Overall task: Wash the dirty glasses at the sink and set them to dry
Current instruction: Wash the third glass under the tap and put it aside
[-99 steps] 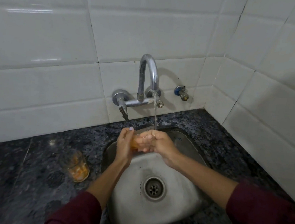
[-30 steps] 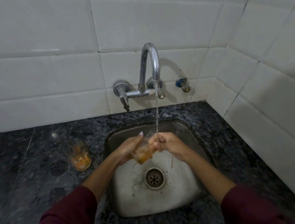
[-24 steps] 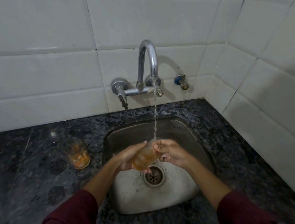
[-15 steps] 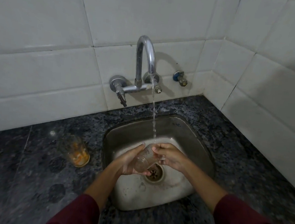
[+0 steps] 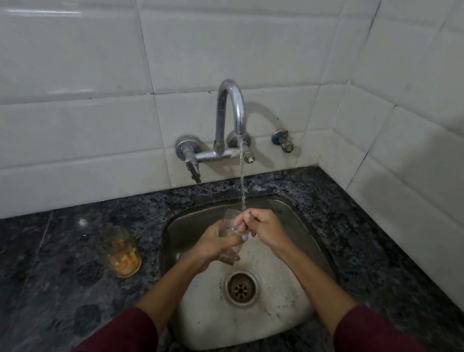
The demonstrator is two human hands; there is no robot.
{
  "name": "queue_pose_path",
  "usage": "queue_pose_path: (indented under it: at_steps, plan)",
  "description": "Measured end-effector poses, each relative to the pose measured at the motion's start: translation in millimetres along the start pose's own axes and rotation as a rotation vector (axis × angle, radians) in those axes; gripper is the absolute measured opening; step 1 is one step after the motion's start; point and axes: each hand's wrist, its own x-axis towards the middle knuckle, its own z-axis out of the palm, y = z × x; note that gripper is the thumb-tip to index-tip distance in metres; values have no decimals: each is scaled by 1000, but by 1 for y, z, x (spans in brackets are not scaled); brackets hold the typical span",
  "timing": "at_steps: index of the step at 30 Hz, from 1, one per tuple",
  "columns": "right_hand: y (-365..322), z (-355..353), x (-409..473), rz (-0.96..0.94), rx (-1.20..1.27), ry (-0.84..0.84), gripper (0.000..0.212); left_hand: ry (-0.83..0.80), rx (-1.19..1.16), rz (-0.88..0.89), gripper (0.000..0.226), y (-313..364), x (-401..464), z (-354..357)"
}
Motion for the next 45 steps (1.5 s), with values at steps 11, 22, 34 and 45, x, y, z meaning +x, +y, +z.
queue_pose_path:
  at_steps: [11, 22, 34, 45]
  plan:
    - [-11, -2, -4, -17, 183, 30, 26, -132, -78, 99, 68, 6, -2, -7]
    - [-40, -1, 3, -10, -183, 103, 27, 261, 274, 266, 71, 10, -1, 16]
    - [-50, -14, 6, -50, 143, 4, 30, -280, -287, 120, 63, 34, 9, -9]
    - [-56, 5, 18, -56, -386, 151, 15, 365, 402, 330, 77, 27, 13, 13]
